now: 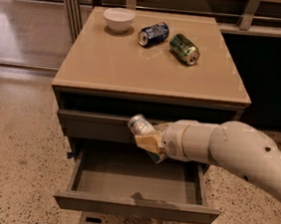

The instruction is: Place redbull can into middle drawer

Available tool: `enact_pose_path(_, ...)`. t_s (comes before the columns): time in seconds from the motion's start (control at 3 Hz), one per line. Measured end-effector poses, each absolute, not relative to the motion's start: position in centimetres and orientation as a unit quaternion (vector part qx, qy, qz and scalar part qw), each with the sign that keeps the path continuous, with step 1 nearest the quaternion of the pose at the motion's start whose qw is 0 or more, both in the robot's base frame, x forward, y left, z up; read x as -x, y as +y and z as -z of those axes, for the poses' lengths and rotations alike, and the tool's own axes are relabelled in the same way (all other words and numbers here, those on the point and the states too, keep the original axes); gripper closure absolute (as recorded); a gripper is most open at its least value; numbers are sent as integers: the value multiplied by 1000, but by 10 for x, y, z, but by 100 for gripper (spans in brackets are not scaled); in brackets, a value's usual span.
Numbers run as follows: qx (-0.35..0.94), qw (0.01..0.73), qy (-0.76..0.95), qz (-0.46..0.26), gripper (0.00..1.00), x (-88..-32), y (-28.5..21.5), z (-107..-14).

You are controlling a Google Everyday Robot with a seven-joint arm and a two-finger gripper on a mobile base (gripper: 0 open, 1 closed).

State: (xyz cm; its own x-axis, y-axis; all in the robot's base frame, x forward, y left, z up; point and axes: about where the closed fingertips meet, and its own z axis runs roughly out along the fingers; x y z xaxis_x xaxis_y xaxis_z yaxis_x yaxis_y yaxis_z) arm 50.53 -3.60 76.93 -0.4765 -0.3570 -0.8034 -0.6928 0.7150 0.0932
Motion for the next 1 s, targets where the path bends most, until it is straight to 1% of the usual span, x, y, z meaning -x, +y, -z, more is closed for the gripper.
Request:
enact_pose_path(0.67, 240, 376, 865, -229, 100, -502, -59, -690)
enact_pose_path(1.0, 214, 366, 876, -228, 100, -513, -63, -664)
